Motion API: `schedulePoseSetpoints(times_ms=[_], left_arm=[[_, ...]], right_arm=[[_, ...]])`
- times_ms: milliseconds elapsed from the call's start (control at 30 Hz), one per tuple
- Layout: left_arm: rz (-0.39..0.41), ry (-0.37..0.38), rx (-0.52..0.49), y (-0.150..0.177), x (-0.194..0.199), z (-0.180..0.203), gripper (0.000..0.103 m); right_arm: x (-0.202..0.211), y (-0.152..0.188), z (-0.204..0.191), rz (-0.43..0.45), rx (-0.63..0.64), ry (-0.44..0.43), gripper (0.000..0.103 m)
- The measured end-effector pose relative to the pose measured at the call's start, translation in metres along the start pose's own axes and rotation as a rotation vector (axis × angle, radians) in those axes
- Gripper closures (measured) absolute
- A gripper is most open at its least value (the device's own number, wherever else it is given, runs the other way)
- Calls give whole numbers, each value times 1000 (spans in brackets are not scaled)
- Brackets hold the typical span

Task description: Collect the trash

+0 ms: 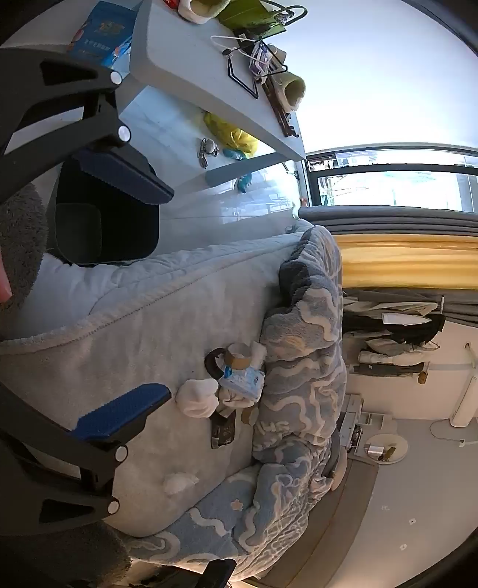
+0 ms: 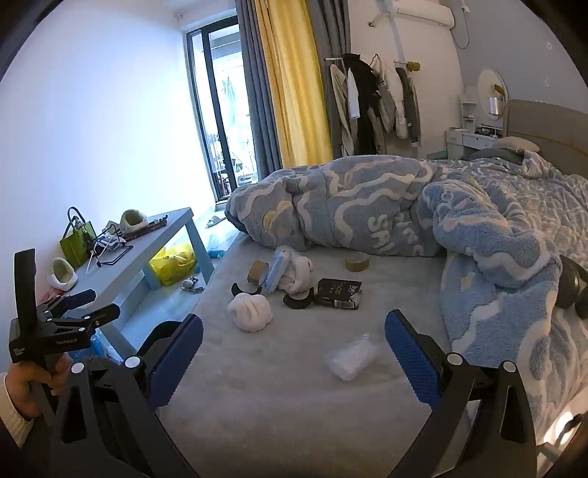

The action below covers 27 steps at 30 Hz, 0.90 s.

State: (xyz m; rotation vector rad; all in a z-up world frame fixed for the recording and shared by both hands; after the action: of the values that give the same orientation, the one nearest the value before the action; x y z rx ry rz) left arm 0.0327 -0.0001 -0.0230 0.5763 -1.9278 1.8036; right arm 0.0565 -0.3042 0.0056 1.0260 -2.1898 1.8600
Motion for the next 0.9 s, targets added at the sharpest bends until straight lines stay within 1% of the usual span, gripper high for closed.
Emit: schedulePoseSetpoints(times_ms=[900], left_arm=[[0, -2, -1, 0, 0, 0, 3]], right_arm=[[0, 0, -1, 3, 7, 3, 3]])
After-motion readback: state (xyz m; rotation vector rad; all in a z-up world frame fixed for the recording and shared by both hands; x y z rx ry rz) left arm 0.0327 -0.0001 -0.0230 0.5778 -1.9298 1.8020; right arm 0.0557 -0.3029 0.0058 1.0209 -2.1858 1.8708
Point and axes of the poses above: each gripper's, at about its wrist camera, not at the fingertips, and x roughly against the way its jaws point, z to its right, y to its underside, the point moved 4 cm from there along -x, roughly the way its jaws point, and after that the axes turned 5 degrees about -x, right-handed, at the moved point
